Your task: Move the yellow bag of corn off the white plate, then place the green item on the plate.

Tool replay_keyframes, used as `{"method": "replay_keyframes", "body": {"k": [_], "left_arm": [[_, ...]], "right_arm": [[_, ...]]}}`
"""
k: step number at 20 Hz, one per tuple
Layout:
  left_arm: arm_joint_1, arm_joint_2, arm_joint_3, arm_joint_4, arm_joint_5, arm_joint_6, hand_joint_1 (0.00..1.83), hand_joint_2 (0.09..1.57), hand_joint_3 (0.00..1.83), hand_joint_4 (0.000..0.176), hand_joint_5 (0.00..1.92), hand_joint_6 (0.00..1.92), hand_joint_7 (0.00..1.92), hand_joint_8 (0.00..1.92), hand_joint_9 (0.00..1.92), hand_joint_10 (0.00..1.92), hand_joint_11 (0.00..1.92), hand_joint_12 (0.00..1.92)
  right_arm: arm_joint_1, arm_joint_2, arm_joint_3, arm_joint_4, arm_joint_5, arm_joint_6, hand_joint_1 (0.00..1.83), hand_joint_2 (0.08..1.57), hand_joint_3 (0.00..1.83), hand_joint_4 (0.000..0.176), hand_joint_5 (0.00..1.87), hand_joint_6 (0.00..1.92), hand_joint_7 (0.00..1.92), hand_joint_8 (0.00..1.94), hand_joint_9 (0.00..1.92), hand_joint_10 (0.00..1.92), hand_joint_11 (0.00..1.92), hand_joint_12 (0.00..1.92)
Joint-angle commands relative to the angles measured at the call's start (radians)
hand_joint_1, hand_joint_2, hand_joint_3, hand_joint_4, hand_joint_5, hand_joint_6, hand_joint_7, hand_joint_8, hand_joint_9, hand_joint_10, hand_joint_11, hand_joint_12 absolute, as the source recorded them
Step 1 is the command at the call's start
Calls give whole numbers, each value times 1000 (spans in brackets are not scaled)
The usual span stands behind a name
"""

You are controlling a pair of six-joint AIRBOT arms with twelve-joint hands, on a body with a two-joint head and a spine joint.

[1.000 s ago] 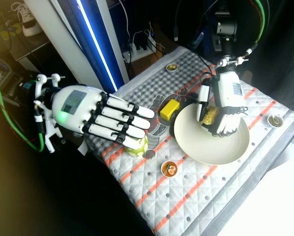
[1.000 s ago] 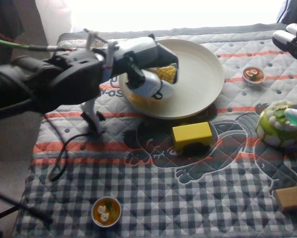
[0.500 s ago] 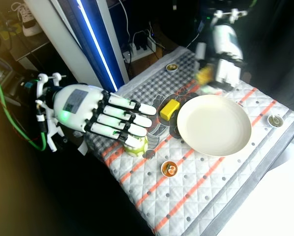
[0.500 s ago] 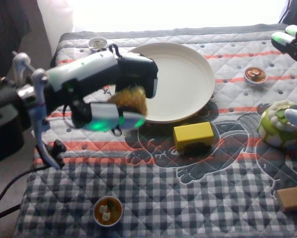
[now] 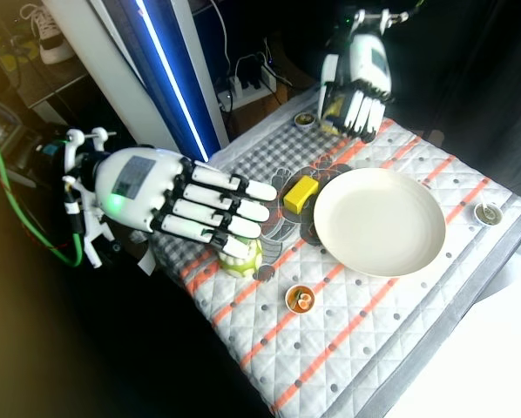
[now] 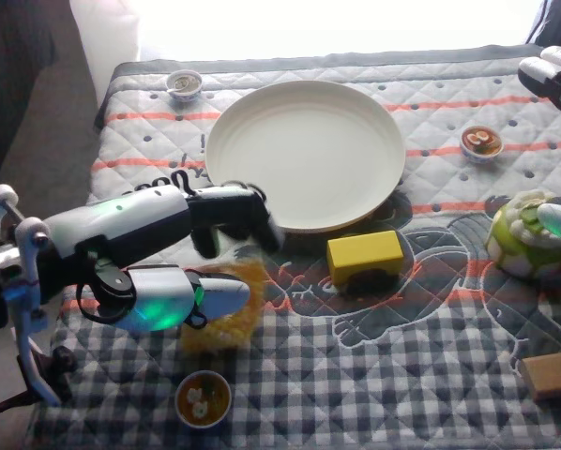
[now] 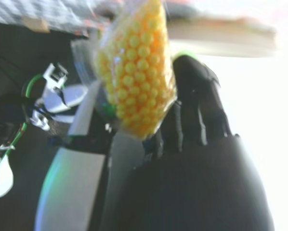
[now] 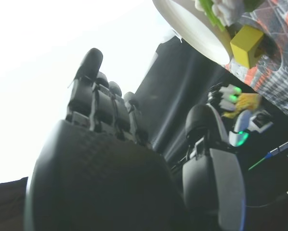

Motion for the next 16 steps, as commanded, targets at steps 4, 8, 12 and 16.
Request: {"method": "replay_keyframes", "body": {"k": [4,8,12,16], "left_arm": [[8,22,-7,-18,-128,-8,575,1175,6,83,0,0,0,0,0,1,0,8],[38,60,-25,-68,-242,-8,385,1303,54,7,14,5,0,0,0,0,0,0],[50,68,-27,-119,-369,-9,643,1385,0,0,206,30,175,17,211,91,0,1437],[64,65,-28,-163,-468,-9,730,1379,0,0,244,28,237,21,248,142,0,1564]], "right_arm": [[1,6,2,-16,90,8,479,1229,0,0,0,0,0,0,7,1,0,615],[0,-5,22,-11,29,8,526,1189,0,0,0,0,0,0,40,10,0,795],[1,-39,63,25,-31,8,657,1204,1,0,0,0,0,0,43,5,0,704],[20,-83,114,55,-112,8,754,1205,1,0,73,20,142,18,157,47,0,1007]]}}
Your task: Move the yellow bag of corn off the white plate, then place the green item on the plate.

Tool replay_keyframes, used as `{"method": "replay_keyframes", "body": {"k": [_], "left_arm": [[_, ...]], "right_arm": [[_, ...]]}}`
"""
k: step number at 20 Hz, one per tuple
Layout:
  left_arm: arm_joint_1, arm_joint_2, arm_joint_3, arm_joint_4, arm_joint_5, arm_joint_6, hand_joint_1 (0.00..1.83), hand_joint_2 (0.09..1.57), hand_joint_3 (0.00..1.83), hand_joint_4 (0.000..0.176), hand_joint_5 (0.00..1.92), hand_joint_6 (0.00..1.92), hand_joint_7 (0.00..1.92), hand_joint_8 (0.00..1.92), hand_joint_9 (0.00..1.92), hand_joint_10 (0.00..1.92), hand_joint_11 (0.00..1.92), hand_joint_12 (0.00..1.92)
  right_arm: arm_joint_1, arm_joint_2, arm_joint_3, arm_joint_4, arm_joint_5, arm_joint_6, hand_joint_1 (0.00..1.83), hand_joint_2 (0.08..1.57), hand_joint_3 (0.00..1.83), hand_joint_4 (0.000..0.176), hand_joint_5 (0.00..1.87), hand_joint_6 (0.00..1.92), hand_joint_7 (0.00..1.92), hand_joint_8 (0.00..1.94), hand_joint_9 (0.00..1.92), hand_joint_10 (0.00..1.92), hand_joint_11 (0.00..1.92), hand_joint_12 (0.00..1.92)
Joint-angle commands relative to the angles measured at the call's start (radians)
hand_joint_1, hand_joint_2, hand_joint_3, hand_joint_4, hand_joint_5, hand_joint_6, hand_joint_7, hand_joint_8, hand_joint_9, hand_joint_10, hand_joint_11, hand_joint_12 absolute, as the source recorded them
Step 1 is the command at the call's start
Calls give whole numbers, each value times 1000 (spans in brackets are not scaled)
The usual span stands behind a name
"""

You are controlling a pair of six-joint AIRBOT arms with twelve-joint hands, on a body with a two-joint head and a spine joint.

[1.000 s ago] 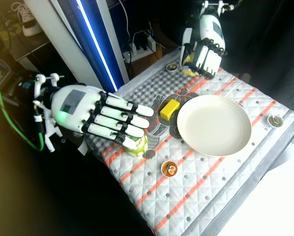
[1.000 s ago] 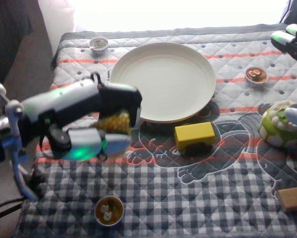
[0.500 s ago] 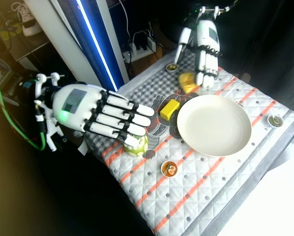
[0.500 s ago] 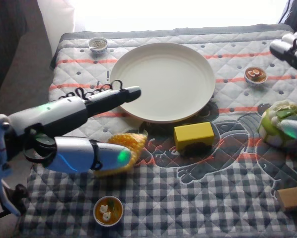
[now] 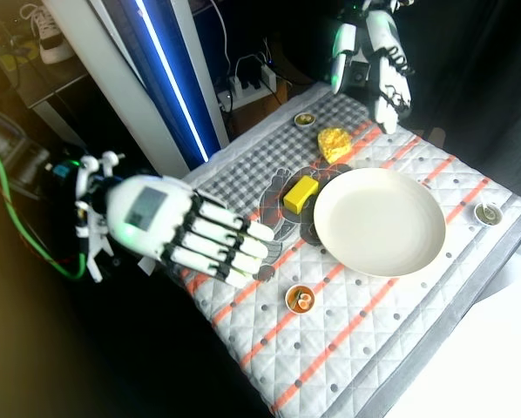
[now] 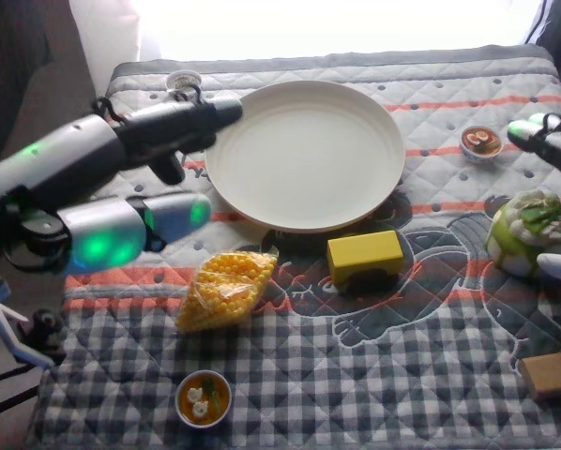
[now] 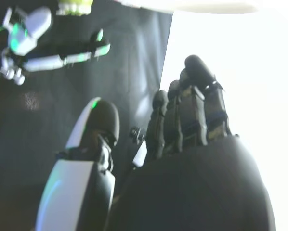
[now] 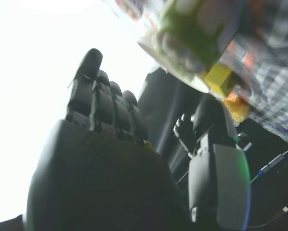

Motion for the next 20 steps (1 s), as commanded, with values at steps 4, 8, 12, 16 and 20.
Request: {"method": "replay_keyframes", "body": {"k": [4,8,12,16,20], "left_arm": [[-2,1,-2,-24,-201,-7,829,1347,0,0,305,18,261,2,190,184,0,1415],[3,7,-3,-29,-227,-7,869,1340,0,0,307,9,257,2,186,215,0,1457],[18,12,-7,-39,-260,-8,854,1353,4,0,304,2,250,0,147,215,0,1415],[18,12,-7,-45,-268,-9,723,1391,6,0,307,1,232,0,134,211,0,1361],[25,6,-6,-55,-277,-9,732,1404,3,0,291,4,228,3,124,218,0,1223]], "right_arm": [[47,-49,55,6,11,2,835,1226,0,0,233,44,499,45,257,688,0,1585],[83,-65,79,-1,-17,2,1176,1271,0,0,528,1276,808,1320,743,1326,685,1792],[160,-11,37,-103,40,2,1194,1255,0,0,650,1338,833,1497,928,1805,1029,1921],[272,0,24,-204,79,2,1190,1277,2,0,660,1265,747,1659,724,1864,791,1921],[445,-152,151,-255,-76,2,1321,1258,8,0,581,1392,732,1412,743,1660,762,1921]]}}
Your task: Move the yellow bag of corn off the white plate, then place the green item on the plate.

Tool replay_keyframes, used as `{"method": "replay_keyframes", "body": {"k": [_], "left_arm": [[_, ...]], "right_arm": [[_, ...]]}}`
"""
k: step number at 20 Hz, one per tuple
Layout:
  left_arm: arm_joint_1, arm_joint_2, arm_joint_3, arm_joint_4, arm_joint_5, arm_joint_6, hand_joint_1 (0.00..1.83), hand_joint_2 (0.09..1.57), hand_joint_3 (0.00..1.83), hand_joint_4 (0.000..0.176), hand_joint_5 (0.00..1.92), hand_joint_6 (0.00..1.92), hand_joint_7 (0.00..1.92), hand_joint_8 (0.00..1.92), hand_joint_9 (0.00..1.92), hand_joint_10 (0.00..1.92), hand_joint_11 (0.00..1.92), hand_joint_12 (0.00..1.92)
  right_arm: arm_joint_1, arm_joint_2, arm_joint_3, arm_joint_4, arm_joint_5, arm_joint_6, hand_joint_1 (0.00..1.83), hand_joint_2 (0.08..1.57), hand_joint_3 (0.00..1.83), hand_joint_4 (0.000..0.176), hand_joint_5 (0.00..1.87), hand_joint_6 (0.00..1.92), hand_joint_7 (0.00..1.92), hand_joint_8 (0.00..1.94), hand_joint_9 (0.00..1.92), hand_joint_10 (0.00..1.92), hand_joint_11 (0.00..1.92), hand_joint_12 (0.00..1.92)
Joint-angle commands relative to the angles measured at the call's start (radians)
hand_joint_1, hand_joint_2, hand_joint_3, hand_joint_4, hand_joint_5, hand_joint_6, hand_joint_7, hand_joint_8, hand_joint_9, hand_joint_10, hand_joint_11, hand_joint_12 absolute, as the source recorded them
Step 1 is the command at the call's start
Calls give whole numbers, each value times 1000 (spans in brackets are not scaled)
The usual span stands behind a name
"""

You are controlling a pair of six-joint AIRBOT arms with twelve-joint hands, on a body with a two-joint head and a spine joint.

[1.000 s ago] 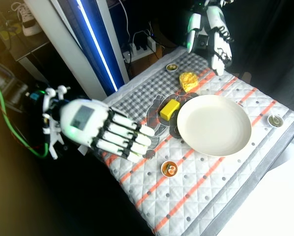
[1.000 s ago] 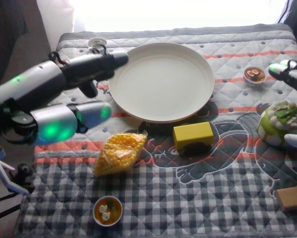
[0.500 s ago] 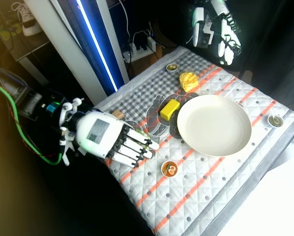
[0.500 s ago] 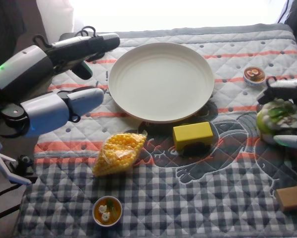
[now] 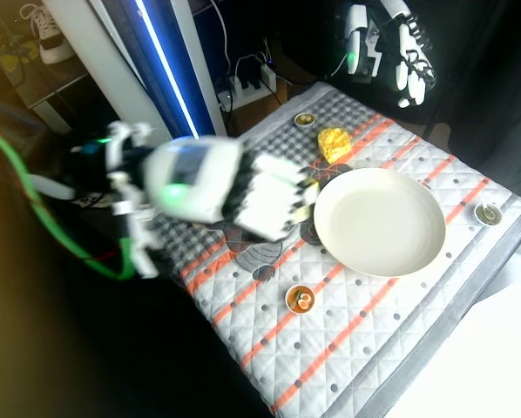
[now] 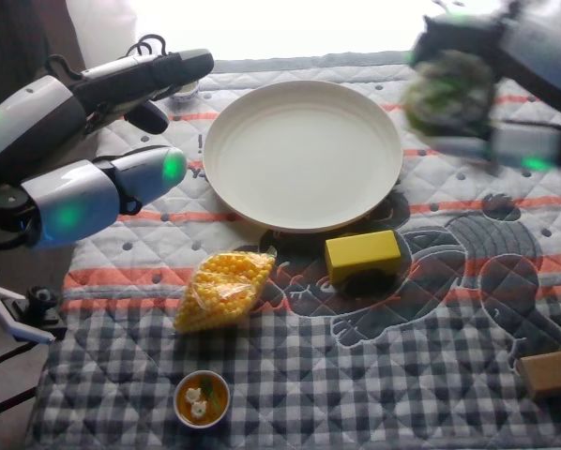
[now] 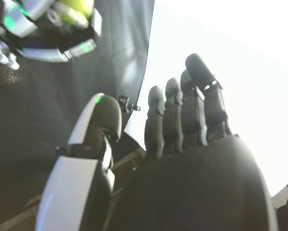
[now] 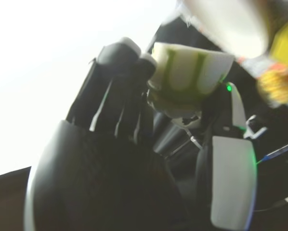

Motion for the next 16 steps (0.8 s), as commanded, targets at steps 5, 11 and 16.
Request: {"method": "replay_keyframes", "body": {"k": [5,11,16], "left_arm": [[3,-11,5,-13,-132,-13,761,1387,2,0,336,14,234,2,104,228,0,1285],[3,-19,14,-13,-141,-25,809,1388,0,0,253,0,265,5,105,283,0,1276],[4,-14,15,-14,-163,-42,769,1399,1,0,134,9,127,8,20,163,0,732]], "right_arm": [[105,-209,196,1,-167,0,1160,1275,0,0,704,1307,720,1608,761,1819,848,1921],[108,-308,294,27,-283,0,743,1263,1,0,50,195,170,177,43,556,10,1378],[121,-185,139,5,-178,-37,462,1144,0,30,0,0,0,0,0,0,0,0]]}}
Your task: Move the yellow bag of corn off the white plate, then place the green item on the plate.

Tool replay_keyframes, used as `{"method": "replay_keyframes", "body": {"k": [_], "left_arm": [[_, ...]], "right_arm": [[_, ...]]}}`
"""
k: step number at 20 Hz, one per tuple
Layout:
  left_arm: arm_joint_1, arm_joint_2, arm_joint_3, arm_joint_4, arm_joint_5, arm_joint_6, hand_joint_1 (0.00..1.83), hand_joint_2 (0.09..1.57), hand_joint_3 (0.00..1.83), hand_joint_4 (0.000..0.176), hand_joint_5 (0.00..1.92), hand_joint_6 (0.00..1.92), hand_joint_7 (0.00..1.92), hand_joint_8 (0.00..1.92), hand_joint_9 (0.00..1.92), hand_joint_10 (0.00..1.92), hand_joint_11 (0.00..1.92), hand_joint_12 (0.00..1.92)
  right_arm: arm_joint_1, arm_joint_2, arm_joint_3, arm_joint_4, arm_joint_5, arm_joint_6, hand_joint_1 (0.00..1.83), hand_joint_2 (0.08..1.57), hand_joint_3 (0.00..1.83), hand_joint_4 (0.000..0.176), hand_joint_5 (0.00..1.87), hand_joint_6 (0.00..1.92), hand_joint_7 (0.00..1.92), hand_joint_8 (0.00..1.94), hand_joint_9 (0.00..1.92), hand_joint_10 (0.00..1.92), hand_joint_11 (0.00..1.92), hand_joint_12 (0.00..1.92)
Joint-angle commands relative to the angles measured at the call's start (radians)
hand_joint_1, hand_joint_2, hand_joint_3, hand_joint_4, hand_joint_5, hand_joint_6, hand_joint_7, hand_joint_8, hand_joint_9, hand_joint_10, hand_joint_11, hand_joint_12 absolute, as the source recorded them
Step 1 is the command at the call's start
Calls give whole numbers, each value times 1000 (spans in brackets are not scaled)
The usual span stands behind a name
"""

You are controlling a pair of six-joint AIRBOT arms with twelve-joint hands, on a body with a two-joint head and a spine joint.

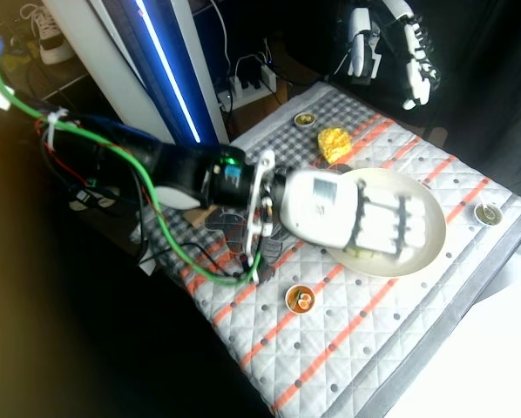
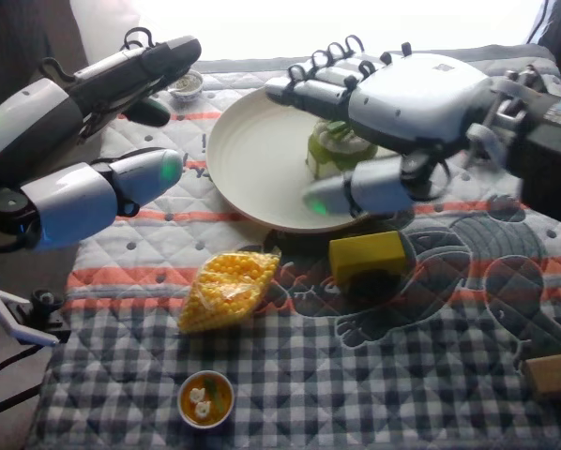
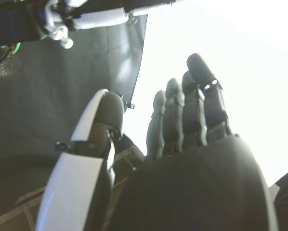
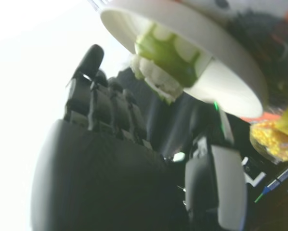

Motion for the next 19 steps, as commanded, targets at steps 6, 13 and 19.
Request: {"method": "replay_keyframes", "body": {"k": [6,13,19], "left_arm": [[24,55,-29,-35,-231,-13,855,1322,0,0,26,0,5,0,0,0,0,135],[34,48,-11,-63,-338,-101,558,1308,0,30,0,0,0,0,0,0,0,0],[139,51,-5,-138,-511,-198,207,1174,0,125,0,0,0,0,0,0,0,0]], "right_arm": [[-41,361,-290,-79,504,-8,237,1140,0,156,0,0,0,0,0,0,0,0],[-295,493,-404,32,802,-8,379,1180,4,100,0,0,0,0,0,0,0,0],[-447,520,-441,138,1005,-8,299,1107,0,104,0,0,0,0,0,0,0,0]]}}
